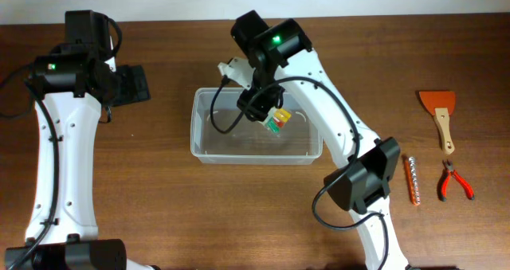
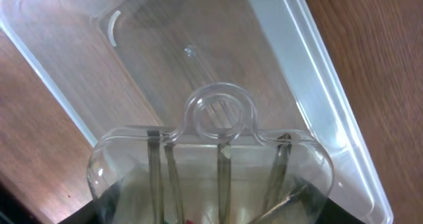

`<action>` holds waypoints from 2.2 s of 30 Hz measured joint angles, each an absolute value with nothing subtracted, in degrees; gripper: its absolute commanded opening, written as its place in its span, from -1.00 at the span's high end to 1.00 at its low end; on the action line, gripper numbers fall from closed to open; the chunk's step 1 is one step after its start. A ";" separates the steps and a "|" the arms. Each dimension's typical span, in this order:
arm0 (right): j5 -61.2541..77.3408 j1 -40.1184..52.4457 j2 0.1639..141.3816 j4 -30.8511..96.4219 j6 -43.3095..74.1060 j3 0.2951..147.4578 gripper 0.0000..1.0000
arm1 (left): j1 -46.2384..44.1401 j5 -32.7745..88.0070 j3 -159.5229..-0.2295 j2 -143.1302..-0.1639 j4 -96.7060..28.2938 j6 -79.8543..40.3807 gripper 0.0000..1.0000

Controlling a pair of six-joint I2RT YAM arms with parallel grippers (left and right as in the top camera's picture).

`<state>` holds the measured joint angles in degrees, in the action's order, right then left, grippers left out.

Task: Pack container
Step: 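Lower the pin box into the container and open the right gripper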

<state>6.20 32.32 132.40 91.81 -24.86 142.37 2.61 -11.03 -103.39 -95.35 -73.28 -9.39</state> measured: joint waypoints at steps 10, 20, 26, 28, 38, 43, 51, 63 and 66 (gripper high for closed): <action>6.15 32.29 132.35 83.37 -26.15 130.89 -0.25 | 2.61 -11.03 -103.39 -95.35 -75.33 -9.39 -0.99; 6.15 32.29 132.38 76.55 -26.55 121.38 -0.25 | 2.61 -11.03 -103.39 -95.35 -75.88 -9.39 -0.98; 6.15 32.29 132.38 71.24 -26.76 116.27 -0.26 | 2.61 -11.03 -103.39 -95.35 -75.88 -9.39 -0.98; 6.15 32.29 132.38 70.30 -26.79 115.07 -0.26 | 2.61 -11.03 -103.39 -95.35 -75.90 -9.39 -0.99; 6.39 30.72 132.38 69.06 -26.74 114.45 -0.45 | 2.61 -11.03 -103.39 -95.35 -76.60 -9.41 -0.99; 6.39 29.36 132.38 69.06 -26.44 114.45 -0.61 | 2.61 -11.03 -103.39 -95.35 -76.79 -9.39 -0.99; 6.70 28.88 132.38 70.22 -25.15 114.48 -0.98 | 2.61 -11.03 -103.39 -95.35 -76.97 -9.39 -0.99; 7.92 28.84 132.38 85.69 -23.75 132.53 -0.97 | 2.61 -11.03 -103.39 -95.35 -76.97 -9.39 -0.98; 7.86 28.49 132.35 93.25 -23.75 144.97 -0.97 | 2.61 -11.03 -103.39 -95.35 -76.97 -9.39 -0.99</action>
